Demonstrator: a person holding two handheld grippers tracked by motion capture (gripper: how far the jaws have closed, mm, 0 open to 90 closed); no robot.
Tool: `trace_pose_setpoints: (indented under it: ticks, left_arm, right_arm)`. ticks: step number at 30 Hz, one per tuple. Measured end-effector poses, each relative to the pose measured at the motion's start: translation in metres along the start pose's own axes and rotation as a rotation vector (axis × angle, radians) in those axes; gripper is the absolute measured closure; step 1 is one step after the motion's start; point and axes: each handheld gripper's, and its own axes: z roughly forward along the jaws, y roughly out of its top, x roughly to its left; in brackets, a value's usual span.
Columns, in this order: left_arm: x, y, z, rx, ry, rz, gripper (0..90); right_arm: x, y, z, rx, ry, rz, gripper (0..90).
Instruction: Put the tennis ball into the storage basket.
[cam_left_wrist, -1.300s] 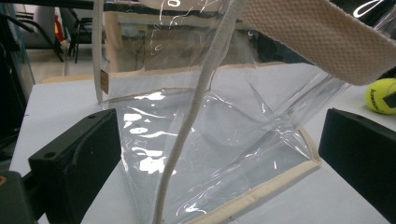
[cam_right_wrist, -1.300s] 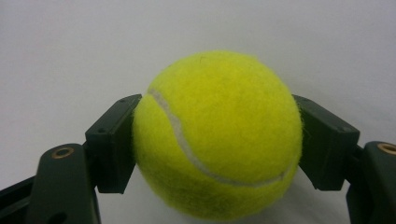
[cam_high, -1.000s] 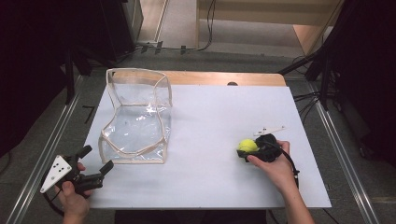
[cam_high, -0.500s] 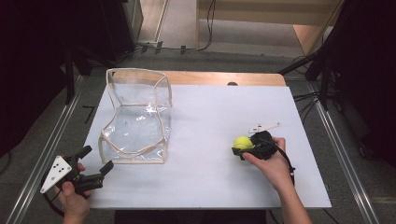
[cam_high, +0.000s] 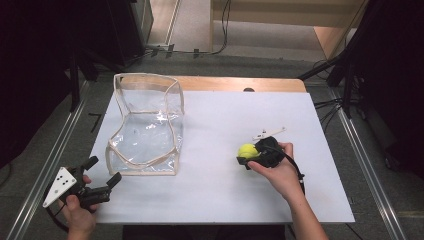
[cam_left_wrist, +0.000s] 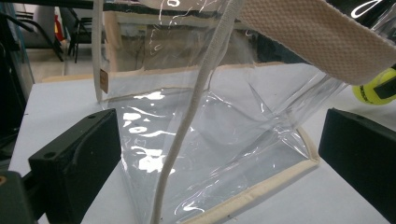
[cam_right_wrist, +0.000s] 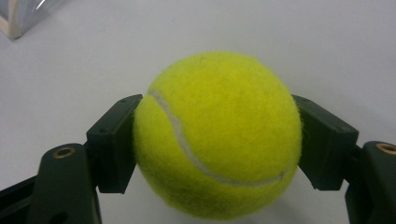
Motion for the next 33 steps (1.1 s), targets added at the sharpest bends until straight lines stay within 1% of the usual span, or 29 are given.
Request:
trace_pose_setpoints:
  ticks: [8,10,14,19,33]
  left_arm:
    - [0.0,0.0,0.0,-0.001,-0.001,-0.001,0.0]
    - [0.001,0.0,0.0,-0.001,-0.002,-0.002,0.0]
    - [0.001,0.0,0.0,-0.001,-0.003,-0.002,0.0]
    - [0.001,0.0,0.0,-0.002,-0.002,-0.002,0.0]
    - [0.001,0.0,0.0,-0.002,-0.004,-0.001,0.0]
  right_arm:
    - [0.009,0.01,0.004,-0.002,0.013,-0.026,22.8]
    - [0.012,0.012,0.005,0.002,0.017,-0.027,22.8]
    - [0.016,0.016,0.008,0.008,0.03,-0.042,22.8]
    - [0.022,0.021,0.01,0.008,0.04,-0.048,22.8]
    - [0.041,0.037,0.018,0.014,0.074,-0.096,22.9]
